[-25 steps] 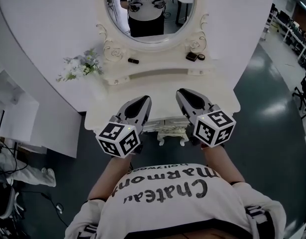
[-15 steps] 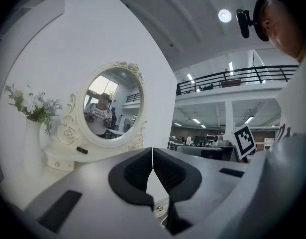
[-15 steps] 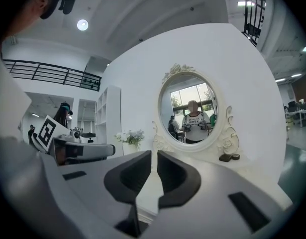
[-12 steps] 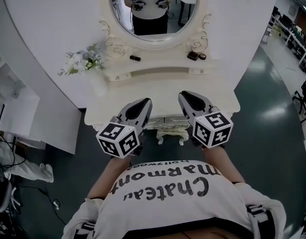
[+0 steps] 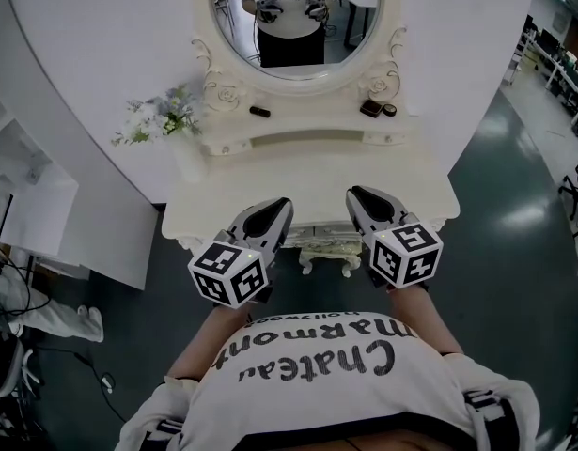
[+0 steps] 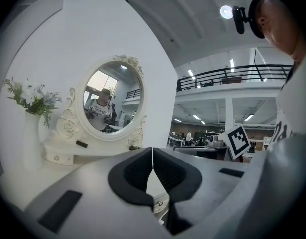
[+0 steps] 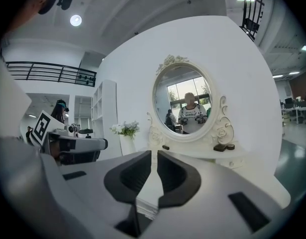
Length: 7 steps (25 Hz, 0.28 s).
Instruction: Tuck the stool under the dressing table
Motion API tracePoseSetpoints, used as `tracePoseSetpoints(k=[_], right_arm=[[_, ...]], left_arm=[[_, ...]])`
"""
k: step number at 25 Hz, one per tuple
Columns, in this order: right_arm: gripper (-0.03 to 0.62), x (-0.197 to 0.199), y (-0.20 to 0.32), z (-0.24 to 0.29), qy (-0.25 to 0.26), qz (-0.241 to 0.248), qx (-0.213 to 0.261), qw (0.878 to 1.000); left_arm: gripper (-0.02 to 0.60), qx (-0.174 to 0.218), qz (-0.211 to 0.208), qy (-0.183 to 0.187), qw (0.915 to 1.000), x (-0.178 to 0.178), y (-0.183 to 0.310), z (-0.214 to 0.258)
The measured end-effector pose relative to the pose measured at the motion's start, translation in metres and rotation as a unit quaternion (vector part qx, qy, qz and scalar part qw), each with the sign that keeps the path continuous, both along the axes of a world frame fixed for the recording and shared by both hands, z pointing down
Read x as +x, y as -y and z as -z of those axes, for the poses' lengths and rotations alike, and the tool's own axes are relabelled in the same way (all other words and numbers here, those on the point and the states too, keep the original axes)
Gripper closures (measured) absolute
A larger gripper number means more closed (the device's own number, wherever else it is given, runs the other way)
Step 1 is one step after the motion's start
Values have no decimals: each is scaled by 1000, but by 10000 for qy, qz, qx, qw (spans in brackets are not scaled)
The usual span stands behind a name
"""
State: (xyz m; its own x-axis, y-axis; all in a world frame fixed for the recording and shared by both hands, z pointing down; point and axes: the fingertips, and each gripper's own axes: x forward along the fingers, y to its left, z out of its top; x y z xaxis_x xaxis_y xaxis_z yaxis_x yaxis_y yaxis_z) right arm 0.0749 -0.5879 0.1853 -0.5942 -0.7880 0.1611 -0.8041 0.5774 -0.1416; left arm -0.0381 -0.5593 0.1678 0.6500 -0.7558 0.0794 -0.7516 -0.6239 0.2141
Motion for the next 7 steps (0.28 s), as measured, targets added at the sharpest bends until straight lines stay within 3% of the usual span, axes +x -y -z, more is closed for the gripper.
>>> tracePoseSetpoints(k=[7], right_arm=[[540, 4, 10, -13, -62, -21, -119, 9999]], left_arm=[[554, -102, 59, 15, 9999, -1, 9, -8]])
